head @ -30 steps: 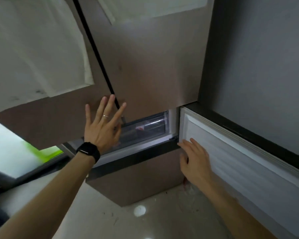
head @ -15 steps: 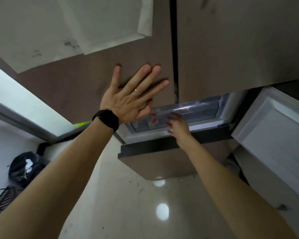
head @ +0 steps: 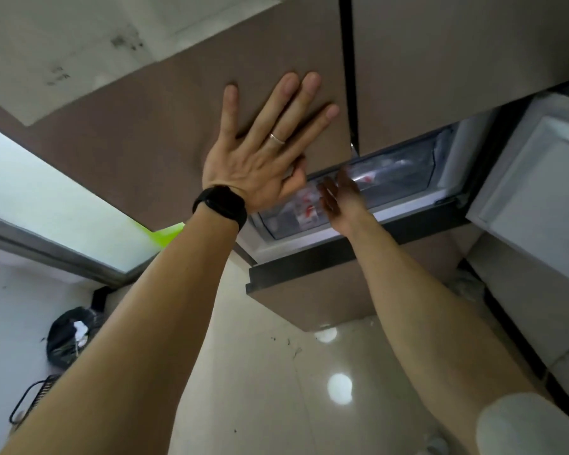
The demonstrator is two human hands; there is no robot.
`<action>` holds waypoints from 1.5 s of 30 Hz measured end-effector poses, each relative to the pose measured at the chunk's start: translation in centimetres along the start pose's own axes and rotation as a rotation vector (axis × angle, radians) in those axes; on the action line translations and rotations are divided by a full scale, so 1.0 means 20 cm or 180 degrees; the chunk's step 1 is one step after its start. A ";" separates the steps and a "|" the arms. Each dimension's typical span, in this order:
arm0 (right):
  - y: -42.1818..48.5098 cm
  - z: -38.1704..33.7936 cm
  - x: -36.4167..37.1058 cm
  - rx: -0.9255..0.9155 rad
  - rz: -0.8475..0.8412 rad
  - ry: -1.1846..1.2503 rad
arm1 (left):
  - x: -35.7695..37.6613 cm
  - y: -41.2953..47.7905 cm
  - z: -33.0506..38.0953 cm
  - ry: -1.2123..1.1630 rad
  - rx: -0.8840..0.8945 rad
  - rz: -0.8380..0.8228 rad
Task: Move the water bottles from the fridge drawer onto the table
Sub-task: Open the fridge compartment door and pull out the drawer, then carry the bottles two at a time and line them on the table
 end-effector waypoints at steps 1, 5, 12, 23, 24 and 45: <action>0.01 0.00 0.00 -0.0035 0.0052 -0.0130 | 0.00 -0.01 0.00 0.0047 0.0004 0.0042; 0.00 0.01 -0.02 -0.0201 0.0293 -0.0542 | 0.01 0.00 0.00 0.0116 0.0018 0.0146; -0.13 0.02 -0.11 -0.0102 0.0198 -0.0351 | 0.01 -0.01 0.00 0.0211 0.0040 0.0201; -0.51 0.03 -0.31 0.0163 0.0285 -0.0482 | 0.02 -0.02 0.01 0.0234 0.0078 0.0280; -0.55 0.04 -0.33 0.0181 0.0299 -0.0466 | 0.02 -0.02 0.01 0.0212 0.0066 0.0272; -1.04 0.14 -0.70 0.0442 0.0093 -0.0544 | -0.09 -0.04 0.07 -0.0119 -0.0405 -0.0466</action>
Point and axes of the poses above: each hand's wrist, its own y-axis towards the middle knuckle, its own x-axis out of the palm, z = x × y, the point moved 1 cm from there along y, towards the middle knuckle, and after that the axes turned 10 degrees about -x, right-handed, at the moved point
